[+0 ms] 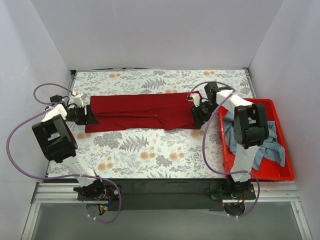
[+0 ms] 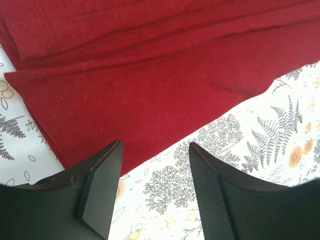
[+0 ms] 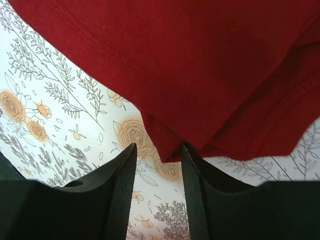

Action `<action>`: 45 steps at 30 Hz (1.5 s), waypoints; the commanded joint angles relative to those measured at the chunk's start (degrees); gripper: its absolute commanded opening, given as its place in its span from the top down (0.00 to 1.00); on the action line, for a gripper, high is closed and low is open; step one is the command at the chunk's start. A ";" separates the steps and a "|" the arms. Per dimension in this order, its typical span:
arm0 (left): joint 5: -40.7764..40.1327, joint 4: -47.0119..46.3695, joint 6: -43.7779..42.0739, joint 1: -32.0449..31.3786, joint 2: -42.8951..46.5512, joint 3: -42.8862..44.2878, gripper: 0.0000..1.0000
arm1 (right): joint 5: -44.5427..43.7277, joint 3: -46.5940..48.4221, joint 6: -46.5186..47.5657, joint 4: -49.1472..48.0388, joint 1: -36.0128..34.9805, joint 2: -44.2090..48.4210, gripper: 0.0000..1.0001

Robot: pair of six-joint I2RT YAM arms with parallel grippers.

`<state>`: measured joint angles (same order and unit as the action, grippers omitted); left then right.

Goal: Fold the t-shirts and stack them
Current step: Fold the tshirt

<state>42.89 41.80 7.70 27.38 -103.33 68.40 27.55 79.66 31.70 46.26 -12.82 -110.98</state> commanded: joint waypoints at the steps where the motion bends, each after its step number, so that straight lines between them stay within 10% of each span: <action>1: 3.06 -0.14 0.03 0.05 0.14 3.13 0.46 | -0.30 1.46 0.81 -0.56 -0.72 -2.22 0.53; 4: 5.17 0.12 -0.32 -1.18 0.58 4.98 0.45 | -0.66 1.55 1.43 -0.30 -0.80 -2.31 0.58; 9: 5.97 -0.58 -1.37 -7.85 2.60 6.74 0.46 | -1.45 4.18 1.78 1.46 -0.80 -0.47 0.99; 32: 3.09 -27.20 17.34 -48.01 -18.30 27.56 0.48 | -4.17 11.05 1.35 4.54 -0.72 -5.74 0.99; 45: 0.26 -30.02 25.60 -55.59 -33.34 40.76 0.46 | -1.80 10.96 -0.77 4.72 -0.54 -6.09 0.99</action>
<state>43.16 13.61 30.70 -27.66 -137.12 106.54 24.08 89.30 31.62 49.87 -13.56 -117.49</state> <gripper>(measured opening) 0.535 0.022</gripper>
